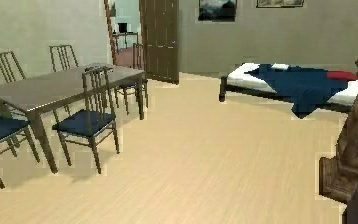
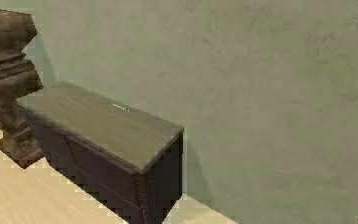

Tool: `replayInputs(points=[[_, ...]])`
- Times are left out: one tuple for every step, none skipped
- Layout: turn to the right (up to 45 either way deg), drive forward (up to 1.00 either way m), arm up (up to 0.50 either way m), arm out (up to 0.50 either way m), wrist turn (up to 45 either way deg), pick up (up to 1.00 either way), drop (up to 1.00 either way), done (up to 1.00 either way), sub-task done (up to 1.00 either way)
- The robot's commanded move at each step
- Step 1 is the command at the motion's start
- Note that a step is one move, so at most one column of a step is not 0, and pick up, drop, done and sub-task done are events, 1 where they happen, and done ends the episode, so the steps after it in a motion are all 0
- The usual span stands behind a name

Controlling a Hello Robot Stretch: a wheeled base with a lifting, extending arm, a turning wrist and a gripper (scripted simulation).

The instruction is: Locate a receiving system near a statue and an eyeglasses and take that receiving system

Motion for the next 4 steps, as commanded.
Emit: replayInputs(points=[[0.0,1.00,0.00,0.00,0.0,0.00,0.00,0.00,0.00],[3.0,0.00,0.00,0.00,0.0,0.00,0.00,0.00,0.00],[15.0,0.00,0.00,0.00,0.0,0.00,0.00,0.00,0.00],[0.0,0.60,0.00,0.00,0.0,0.00,0.00,0.00,0.00]])
